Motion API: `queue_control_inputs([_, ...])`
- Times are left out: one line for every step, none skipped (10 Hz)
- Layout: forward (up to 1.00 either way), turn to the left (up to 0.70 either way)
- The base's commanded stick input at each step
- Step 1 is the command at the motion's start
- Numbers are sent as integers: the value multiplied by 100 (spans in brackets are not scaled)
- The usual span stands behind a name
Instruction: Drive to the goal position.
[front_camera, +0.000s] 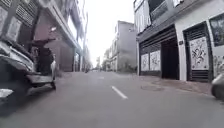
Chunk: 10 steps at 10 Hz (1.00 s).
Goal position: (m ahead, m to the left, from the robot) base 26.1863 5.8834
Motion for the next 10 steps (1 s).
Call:
queue_control_inputs([100,0])
queue_control_inputs([100,0])
queue_control_inputs([100,0])
queue_control_inputs([100,0])
queue_control_inputs([100,0])
queue_control_inputs([100,0])
queue_control_inputs([100,0])
queue_control_inputs([100,0])
queue_control_inputs([100,0])
queue_control_inputs([100,0])
